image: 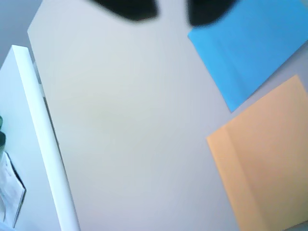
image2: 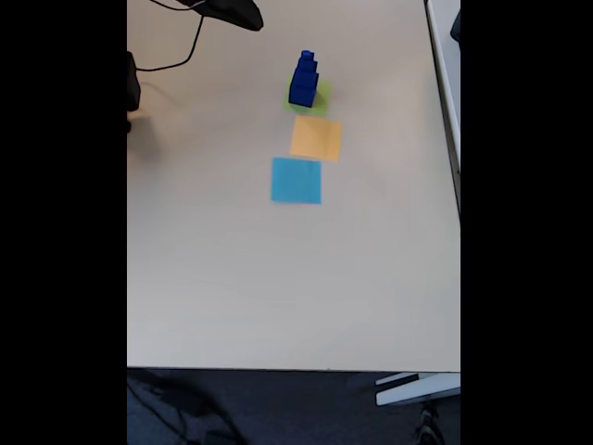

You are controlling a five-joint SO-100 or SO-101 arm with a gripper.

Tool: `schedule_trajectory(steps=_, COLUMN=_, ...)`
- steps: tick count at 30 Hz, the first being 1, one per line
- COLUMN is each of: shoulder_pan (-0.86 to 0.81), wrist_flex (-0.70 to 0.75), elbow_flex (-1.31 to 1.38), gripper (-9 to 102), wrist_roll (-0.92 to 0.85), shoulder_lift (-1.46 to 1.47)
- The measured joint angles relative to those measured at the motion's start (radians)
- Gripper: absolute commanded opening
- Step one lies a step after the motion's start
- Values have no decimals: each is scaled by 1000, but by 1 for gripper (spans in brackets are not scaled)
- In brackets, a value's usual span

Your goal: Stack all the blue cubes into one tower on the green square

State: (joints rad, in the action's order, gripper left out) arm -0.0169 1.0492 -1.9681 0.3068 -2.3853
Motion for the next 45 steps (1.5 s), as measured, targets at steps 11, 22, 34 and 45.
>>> schedule_trajectory(steps=11, shoulder_pan=15, wrist_flex=-167, elbow_flex=-549, gripper=0, wrist_roll=-106, shoulder_lift=-350)
schedule_trajectory(steps=22, shoulder_pan=-8, wrist_flex=-265, elbow_flex=-913, gripper=0, wrist_roll=-302, shoulder_lift=-611)
schedule_trajectory(steps=34, shoulder_pan=-14, wrist_flex=-256, elbow_flex=-1198, gripper=0, wrist_roll=-347, shoulder_lift=-973)
schedule_trajectory(steps=45, shoulder_pan=-5, wrist_flex=-169, elbow_flex=-1204, gripper=0, wrist_roll=-503, shoulder_lift=-973)
